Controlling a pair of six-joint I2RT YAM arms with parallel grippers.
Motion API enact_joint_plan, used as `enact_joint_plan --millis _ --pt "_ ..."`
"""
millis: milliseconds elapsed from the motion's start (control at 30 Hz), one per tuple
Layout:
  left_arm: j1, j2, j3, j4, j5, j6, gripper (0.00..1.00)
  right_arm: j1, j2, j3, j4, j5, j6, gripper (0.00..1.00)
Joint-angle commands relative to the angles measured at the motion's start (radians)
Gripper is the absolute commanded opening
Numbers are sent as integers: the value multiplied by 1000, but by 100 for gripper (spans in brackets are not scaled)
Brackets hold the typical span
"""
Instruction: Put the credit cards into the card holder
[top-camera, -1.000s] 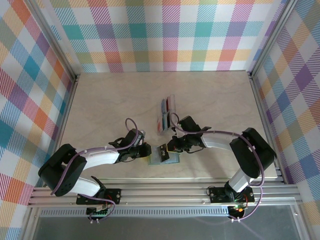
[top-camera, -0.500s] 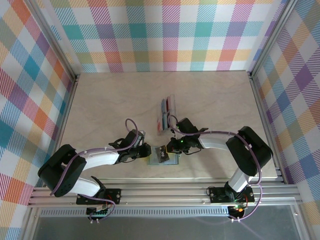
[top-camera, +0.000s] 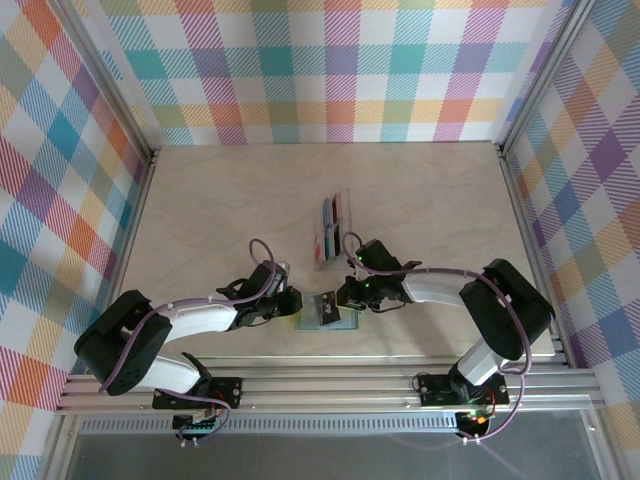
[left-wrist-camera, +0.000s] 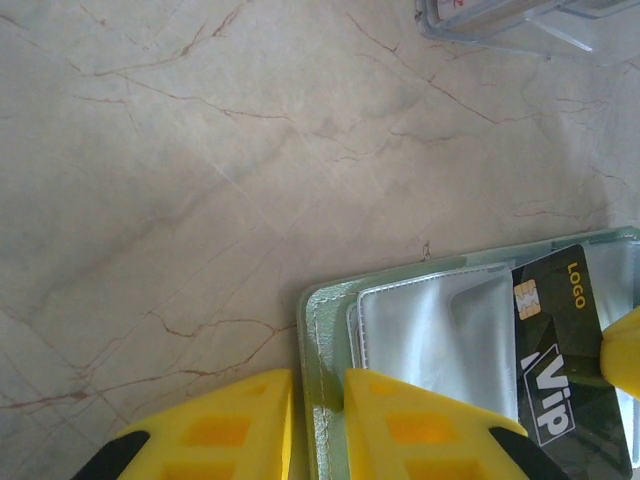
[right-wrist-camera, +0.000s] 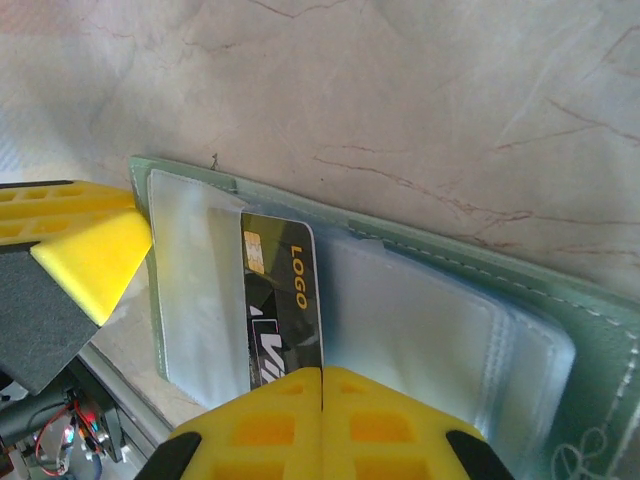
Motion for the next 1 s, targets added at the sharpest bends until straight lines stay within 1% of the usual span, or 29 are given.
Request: enact_joint_plan --millis 0,200,300,600,967 --pt "-30 16 -29 -34 14 -8 21 25 -1 -16 32 20 40 0" --pt "-36 24 -30 -27 13 -14 21 30 -20 -37 54 68 84 0" --pt "-38 22 -32 -27 12 -15 21 49 -33 -41 56 98 100 0" --pt "-61 42 -27 -12 7 -29 21 99 -27 -12 88 112 114 0" --pt "-102 72 -6 4 -5 -52 20 154 29 3 204 124 140 0"
